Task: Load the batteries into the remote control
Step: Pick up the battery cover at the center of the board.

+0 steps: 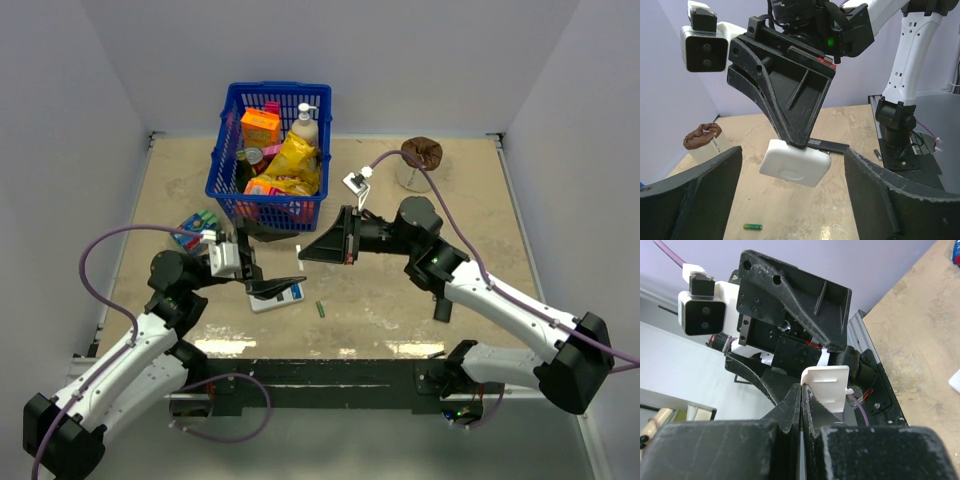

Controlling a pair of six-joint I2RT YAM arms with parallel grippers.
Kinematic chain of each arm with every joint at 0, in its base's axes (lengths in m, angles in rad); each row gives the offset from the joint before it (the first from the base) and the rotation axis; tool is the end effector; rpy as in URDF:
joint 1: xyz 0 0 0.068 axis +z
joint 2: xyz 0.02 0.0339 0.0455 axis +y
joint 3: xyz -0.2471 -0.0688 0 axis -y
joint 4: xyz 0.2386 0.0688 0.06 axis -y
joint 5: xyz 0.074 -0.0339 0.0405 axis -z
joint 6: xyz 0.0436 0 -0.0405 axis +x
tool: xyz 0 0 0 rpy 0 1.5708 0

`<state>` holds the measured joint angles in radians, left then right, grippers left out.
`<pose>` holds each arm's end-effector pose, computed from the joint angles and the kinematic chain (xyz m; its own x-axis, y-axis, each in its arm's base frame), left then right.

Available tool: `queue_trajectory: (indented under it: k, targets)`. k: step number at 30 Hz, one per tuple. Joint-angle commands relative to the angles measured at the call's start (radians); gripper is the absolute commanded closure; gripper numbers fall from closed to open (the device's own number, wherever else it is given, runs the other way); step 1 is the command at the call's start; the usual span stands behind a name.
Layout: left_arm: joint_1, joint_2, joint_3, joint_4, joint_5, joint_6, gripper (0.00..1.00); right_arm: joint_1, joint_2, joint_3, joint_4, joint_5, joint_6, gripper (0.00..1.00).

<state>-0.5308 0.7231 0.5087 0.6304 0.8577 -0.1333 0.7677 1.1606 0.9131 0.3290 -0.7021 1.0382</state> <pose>0.1337 -0.1167 0.3263 0.2221 -0.2312 -0.9472 0.9659 0.1849 0.1814 0.1779 0.2108 0.3486 -0.8260 0.1168 -0.5514 -0.5549 0.0032 0.8319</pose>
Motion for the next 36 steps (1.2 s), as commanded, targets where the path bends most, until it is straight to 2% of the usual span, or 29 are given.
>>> queue_trajectory:
  k: [1, 8, 19, 28, 31, 36]
  targets:
    - [-0.005, 0.009, 0.005, 0.066, 0.017, -0.003, 0.17, 0.007, 0.008, -0.002, 0.047, -0.030, 0.010, 1.00]
    - [-0.009, 0.013, 0.005, 0.066, 0.024, -0.002, 0.22, 0.007, 0.014, 0.000, 0.068, -0.037, 0.022, 1.00]
    - [-0.012, 0.003, 0.022, -0.029, 0.027, 0.063, 0.21, 0.007, 0.024, -0.003, 0.081, -0.043, 0.033, 1.00]
    - [-0.012, -0.004, 0.030, -0.001, 0.007, 0.047, 0.25, 0.007, 0.039, -0.011, 0.094, -0.048, 0.040, 1.00]
    - [-0.012, -0.008, 0.031, 0.002, 0.007, 0.044, 0.28, 0.007, 0.040, -0.014, 0.096, -0.050, 0.043, 1.00]
    - [-0.011, -0.010, 0.033, -0.021, 0.006, 0.054, 0.41, 0.008, 0.044, -0.017, 0.100, -0.050, 0.046, 1.00]
